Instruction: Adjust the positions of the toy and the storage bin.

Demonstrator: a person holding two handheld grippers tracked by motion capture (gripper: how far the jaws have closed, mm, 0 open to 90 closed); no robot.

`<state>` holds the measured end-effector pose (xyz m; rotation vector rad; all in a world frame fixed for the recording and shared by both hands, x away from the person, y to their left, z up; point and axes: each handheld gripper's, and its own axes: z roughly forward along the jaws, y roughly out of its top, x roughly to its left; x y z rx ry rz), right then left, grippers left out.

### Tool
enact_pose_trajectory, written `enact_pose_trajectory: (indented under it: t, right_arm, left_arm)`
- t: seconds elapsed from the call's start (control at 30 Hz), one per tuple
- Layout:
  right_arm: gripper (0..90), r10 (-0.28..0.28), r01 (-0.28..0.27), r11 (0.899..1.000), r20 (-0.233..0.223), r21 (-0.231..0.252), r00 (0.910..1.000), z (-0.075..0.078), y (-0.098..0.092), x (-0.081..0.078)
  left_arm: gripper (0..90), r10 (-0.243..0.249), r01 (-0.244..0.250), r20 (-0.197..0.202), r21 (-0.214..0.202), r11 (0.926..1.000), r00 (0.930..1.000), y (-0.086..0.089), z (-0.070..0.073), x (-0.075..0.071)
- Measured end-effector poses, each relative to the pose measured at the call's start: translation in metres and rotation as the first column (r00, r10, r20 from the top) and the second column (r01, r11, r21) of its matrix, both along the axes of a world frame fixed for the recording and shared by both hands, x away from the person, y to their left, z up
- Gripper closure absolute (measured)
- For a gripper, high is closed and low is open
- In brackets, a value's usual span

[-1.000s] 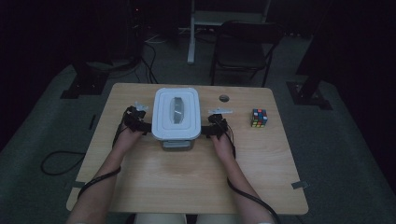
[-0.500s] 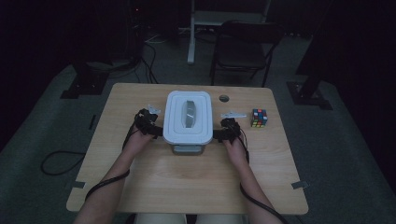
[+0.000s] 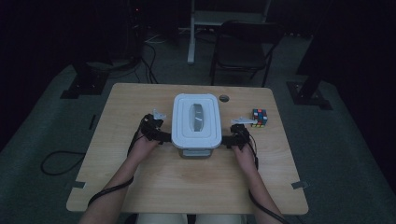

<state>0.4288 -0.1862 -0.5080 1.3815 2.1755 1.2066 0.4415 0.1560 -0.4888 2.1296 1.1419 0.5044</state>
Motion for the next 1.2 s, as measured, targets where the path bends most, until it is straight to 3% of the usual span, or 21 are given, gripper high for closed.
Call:
enact_pose_trajectory:
  t: [0.1,0.23,0.4,0.5,0.53,0.6,0.63,0.7,0.77,0.87,1.03,1.2]
  right_arm:
    - [13.9,-0.051,0.051,0.999,0.004,-0.018,0.9987,-0.008,-0.004,0.006]
    - [13.8,-0.068,0.068,0.997,-0.02,-0.021,0.9975,-0.012,-0.006,0.022]
    - [13.8,-0.09,0.09,0.996,-0.015,-0.018,0.9958,-0.007,-0.005,0.041]
    - [13.8,-0.065,0.065,0.998,-0.012,-0.01,0.9978,-0.003,-0.002,0.046]
    - [13.8,-0.052,0.052,0.999,-0.014,-0.006,0.9985,-0.002,0.0,0.046]
    - [15.7,-0.025,0.025,1.0,-0.013,-0.008,0.9996,0.0,0.005,0.046]
    - [16.3,-0.031,0.031,0.999,-0.008,-0.033,0.9995,0.0,0.007,0.045]
    - [16.6,-0.029,0.028,0.999,-0.015,-0.025,0.9995,0.001,0.006,0.044]
    - [17.0,-0.025,0.025,0.999,-0.014,-0.02,0.9996,0.001,0.006,0.04]
    - [18.4,-0.015,0.015,0.999,-0.011,-0.038,0.9998,0.003,0.007,0.034]
    - [18.6,0.007,-0.008,0.999,-0.031,-0.048,0.9995,0.005,0.007,0.019]
    - [18.6,0.02,-0.022,0.999,-0.041,-0.04,0.9989,0.005,0.005,0.003]
  left_arm:
    - [0.7,-0.01,0.009,-0.014,-0.019,0.9998,0.9998,0.005,0.0,0.006]
    - [0.6,0.042,-0.042,-0.004,-0.016,0.999,0.9991,0.011,0.001,0.023]
    - [0.6,0.02,-0.02,0.0,0.007,0.9998,0.9998,0.01,-0.001,0.04]
    - [0.6,0.008,-0.008,-0.01,-0.025,0.9997,0.9999,0.006,-0.002,0.043]
    - [0.6,-0.002,0.001,-0.01,-0.03,0.9996,0.9999,0.003,-0.002,0.043]
    - [0.7,-0.008,0.008,0.003,0.0,1.0,1.0,-0.001,-0.002,0.041]
    - [0.7,-0.002,0.002,0.001,-0.001,1.0,1.0,-0.002,-0.002,0.041]
    - [0.7,0.01,-0.011,-0.014,-0.015,0.9998,0.9999,-0.002,-0.001,0.039]
    - [0.8,0.002,-0.002,-0.009,0.001,1.0,1.0,-0.003,-0.001,0.035]
    - [0.8,-0.002,0.002,0.001,0.026,0.9997,1.0,-0.005,0.001,0.027]
    - [0.8,-0.013,0.013,-0.01,0.015,0.9998,0.9999,-0.005,0.005,0.011]
    - [0.8,-0.036,0.036,-0.007,0.037,0.9986,0.9993,-0.006,0.008,-0.007]
